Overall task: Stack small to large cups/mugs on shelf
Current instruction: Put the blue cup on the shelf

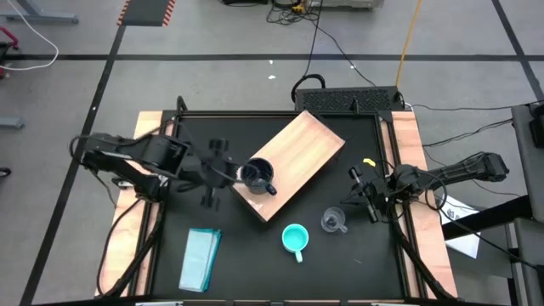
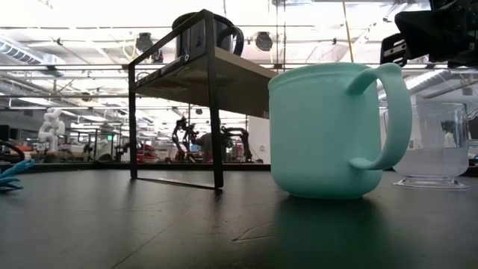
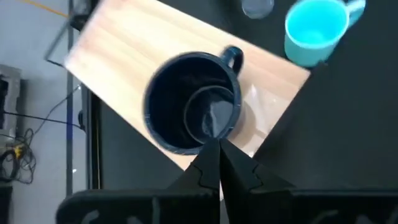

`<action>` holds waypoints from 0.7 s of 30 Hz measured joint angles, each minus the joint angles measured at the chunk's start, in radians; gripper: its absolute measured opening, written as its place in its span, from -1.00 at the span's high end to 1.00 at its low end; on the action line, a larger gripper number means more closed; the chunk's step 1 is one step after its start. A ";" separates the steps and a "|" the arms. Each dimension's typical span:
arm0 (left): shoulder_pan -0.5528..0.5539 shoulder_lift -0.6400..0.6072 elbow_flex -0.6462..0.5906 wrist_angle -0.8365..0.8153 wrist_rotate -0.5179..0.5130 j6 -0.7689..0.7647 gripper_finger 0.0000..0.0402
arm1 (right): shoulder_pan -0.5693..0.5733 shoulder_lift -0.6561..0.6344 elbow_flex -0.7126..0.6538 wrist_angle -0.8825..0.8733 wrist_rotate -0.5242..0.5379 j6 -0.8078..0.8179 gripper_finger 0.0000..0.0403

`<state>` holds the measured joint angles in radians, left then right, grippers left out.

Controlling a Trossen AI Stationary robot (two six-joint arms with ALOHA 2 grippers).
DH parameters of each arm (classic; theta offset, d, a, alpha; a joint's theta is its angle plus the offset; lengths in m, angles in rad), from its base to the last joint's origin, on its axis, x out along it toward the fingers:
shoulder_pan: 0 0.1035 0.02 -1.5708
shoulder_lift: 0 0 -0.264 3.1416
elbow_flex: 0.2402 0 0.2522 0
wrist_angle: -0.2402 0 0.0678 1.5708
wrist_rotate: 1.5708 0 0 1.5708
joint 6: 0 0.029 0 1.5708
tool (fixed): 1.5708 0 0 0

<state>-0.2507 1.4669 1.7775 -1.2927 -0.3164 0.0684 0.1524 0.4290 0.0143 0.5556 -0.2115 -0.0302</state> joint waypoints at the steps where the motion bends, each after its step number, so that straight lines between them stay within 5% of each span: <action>1: -0.001 -0.013 0.000 0.003 0.000 -0.004 0.99 | 0.000 0.000 0.000 -0.001 0.000 0.003 1.00; 21: -0.076 -0.076 -0.002 -0.051 0.005 -0.042 1.00 | 0.000 0.007 0.000 -0.006 0.000 0.003 1.00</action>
<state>-0.3267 1.3909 1.7756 -1.3440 -0.3119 0.0262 0.1524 0.4362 0.0143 0.5495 -0.2119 -0.0269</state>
